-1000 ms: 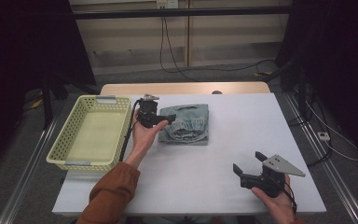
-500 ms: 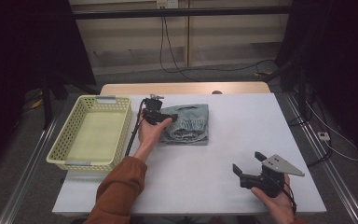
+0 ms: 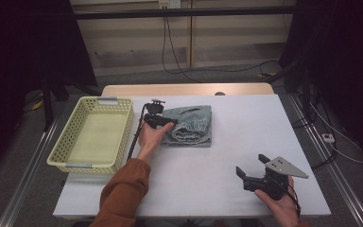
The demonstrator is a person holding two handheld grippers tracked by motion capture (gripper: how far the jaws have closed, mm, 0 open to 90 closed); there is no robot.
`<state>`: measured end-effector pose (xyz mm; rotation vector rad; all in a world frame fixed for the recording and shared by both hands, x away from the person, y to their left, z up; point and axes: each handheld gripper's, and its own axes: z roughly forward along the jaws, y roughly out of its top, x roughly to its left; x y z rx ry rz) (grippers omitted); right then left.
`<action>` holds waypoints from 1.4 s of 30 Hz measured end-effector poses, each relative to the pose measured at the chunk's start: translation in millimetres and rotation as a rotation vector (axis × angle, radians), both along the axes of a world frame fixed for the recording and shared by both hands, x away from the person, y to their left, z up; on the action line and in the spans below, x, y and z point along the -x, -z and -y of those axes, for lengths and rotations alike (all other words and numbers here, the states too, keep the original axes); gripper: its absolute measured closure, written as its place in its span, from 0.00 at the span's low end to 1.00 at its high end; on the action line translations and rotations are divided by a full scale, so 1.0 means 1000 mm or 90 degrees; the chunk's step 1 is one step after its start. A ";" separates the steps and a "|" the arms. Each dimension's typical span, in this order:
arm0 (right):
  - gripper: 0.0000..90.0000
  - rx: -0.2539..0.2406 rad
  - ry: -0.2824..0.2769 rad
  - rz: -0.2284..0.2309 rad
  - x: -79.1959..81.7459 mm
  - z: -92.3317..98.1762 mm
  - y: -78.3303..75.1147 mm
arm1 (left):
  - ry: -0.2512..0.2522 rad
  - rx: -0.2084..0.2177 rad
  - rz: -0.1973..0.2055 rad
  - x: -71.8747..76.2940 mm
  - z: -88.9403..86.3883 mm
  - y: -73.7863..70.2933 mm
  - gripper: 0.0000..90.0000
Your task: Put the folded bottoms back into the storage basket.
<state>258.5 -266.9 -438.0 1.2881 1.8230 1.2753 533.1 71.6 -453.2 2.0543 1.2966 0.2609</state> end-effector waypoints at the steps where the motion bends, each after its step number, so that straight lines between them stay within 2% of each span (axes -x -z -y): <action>1: 0.06 0.001 0.000 0.000 0.000 0.000 0.000 | 0.003 -0.002 -0.006 0.000 0.001 -0.001 0.20; 8: 0.06 0.002 0.002 -0.001 0.000 0.000 0.000 | 0.008 0.007 -0.045 0.000 0.001 -0.005 0.30; 12: 0.06 0.000 0.004 -0.002 -0.001 0.000 0.000 | 0.016 0.011 -0.064 0.002 0.004 -0.008 0.43; 17: 0.06 0.000 0.004 -0.001 -0.001 0.000 0.000 | 0.019 0.017 -0.072 0.004 0.005 -0.008 0.50; 20: 0.06 -0.001 0.006 -0.003 -0.001 0.000 0.000 | 0.032 0.054 -0.095 0.005 0.004 -0.008 0.67; 21: 0.06 0.000 0.007 -0.001 -0.001 0.000 0.000 | 0.024 0.049 -0.086 0.007 0.006 -0.007 0.68; 24: 0.06 -0.001 0.007 -0.001 -0.001 0.001 0.000 | 0.028 0.052 -0.088 0.008 0.007 -0.008 0.72; 27: 0.06 0.000 0.006 -0.002 -0.001 0.000 0.000 | 0.038 0.064 -0.084 0.009 0.006 -0.007 0.77; 32: 0.06 -0.002 0.004 -0.002 -0.001 0.001 0.000 | 0.021 0.092 -0.062 0.011 0.002 -0.004 0.77; 36: 0.06 -0.004 0.007 -0.002 -0.001 0.001 0.000 | 0.016 0.097 -0.063 0.011 0.001 -0.006 0.80; 40: 0.06 -0.004 0.006 -0.001 -0.001 0.001 0.000 | 0.016 0.119 -0.073 0.010 -0.003 -0.008 0.82; 42: 0.06 -0.005 0.005 -0.001 -0.001 0.001 0.000 | 0.018 0.120 -0.069 0.010 -0.003 -0.010 0.82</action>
